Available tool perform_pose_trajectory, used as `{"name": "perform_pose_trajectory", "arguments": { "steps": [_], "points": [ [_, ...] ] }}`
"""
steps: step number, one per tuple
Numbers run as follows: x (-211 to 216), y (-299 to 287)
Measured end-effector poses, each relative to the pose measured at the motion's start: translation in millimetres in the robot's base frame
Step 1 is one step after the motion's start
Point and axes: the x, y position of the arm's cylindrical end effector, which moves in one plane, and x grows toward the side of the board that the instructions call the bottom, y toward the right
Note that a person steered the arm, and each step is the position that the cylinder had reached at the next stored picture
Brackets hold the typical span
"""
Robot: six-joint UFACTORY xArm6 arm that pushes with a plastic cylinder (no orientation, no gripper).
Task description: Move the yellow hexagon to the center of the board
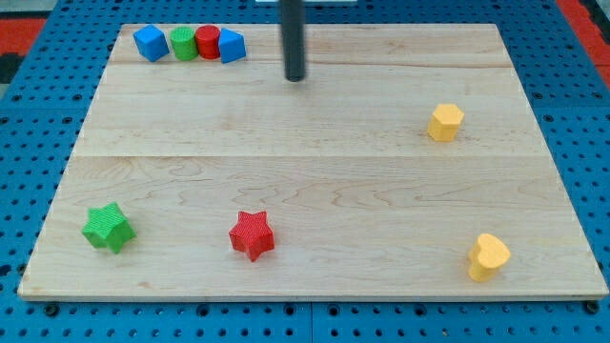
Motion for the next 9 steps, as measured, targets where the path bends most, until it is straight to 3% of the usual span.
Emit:
{"name": "perform_pose_trajectory", "arguments": {
  "steps": [2, 3, 4, 5, 6, 7, 8, 9],
  "points": [
    [13.4, 169.0],
    [62.3, 251.6],
    [94.9, 217.9],
    [63.1, 128.8],
    [69.5, 55.5],
    [82.3, 117.4],
    [110.7, 117.5],
    [106.4, 58.7]
  ]
}}
